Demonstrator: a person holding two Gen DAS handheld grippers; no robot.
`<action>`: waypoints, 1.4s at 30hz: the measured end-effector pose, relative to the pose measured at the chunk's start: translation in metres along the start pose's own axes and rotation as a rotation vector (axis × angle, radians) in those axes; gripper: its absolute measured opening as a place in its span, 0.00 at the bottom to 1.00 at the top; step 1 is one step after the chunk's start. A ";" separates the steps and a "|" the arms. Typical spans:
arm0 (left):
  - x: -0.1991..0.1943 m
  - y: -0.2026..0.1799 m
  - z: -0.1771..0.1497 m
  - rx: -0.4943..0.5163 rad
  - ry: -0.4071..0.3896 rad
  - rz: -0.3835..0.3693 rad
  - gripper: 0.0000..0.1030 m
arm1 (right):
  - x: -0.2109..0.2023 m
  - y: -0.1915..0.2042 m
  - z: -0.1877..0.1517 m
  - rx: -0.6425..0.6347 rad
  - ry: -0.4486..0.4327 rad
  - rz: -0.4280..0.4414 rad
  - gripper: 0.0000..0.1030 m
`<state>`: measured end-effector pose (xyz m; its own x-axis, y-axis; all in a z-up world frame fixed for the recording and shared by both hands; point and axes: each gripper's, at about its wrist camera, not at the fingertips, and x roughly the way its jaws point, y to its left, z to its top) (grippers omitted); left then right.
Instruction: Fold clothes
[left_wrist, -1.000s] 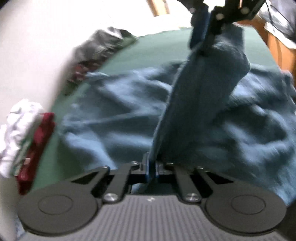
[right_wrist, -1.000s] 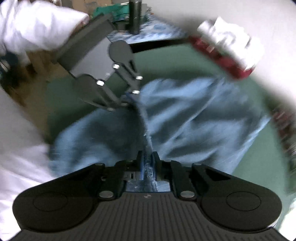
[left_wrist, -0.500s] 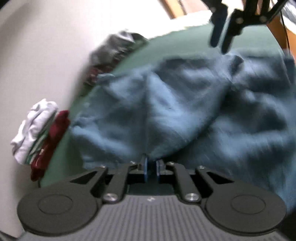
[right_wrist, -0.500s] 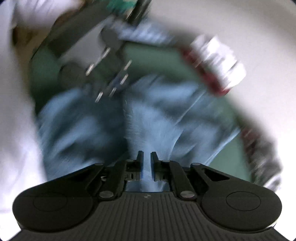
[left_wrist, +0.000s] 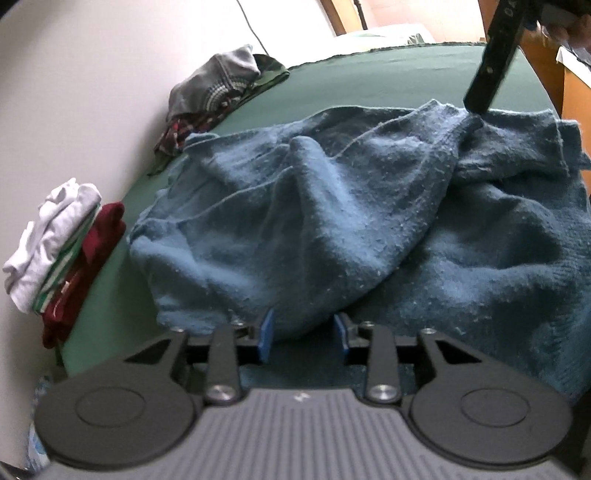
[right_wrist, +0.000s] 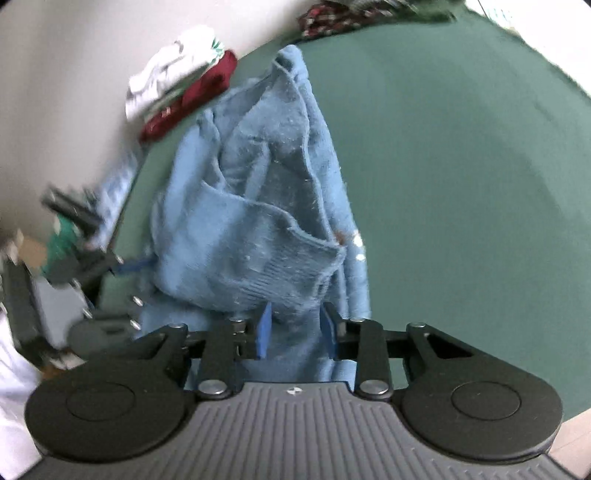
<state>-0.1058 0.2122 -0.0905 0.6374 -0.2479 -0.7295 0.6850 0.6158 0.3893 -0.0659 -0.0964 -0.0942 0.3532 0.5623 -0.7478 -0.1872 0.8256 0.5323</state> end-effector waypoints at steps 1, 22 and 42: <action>0.001 0.002 0.000 -0.016 0.000 0.000 0.42 | 0.003 -0.003 -0.001 0.029 -0.001 0.007 0.32; -0.003 0.028 -0.027 -0.407 -0.001 0.028 0.72 | -0.020 0.052 0.055 -0.115 -0.304 0.051 0.10; -0.044 -0.050 -0.008 -0.987 0.142 0.194 0.41 | -0.065 0.123 0.298 -0.369 -0.525 0.437 0.08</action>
<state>-0.1712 0.1987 -0.0822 0.6148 -0.0268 -0.7882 -0.0640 0.9944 -0.0836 0.1611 -0.0458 0.1382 0.5480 0.8199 -0.1656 -0.6698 0.5487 0.5004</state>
